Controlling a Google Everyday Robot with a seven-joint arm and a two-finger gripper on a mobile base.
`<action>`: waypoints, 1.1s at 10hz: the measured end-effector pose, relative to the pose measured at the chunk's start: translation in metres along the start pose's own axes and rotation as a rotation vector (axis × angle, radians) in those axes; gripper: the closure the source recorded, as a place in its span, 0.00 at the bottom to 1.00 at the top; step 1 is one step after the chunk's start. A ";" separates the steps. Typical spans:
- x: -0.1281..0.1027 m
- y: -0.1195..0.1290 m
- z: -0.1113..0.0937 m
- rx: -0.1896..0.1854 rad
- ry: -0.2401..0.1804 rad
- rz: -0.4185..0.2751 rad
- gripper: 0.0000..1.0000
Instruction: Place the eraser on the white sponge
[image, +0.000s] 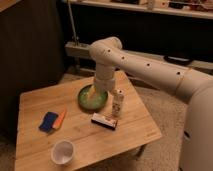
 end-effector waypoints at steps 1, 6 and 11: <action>-0.004 -0.006 -0.001 0.020 0.069 -0.070 0.20; -0.036 -0.063 0.000 0.118 0.313 -0.561 0.20; -0.028 -0.059 0.016 0.011 0.292 -0.600 0.20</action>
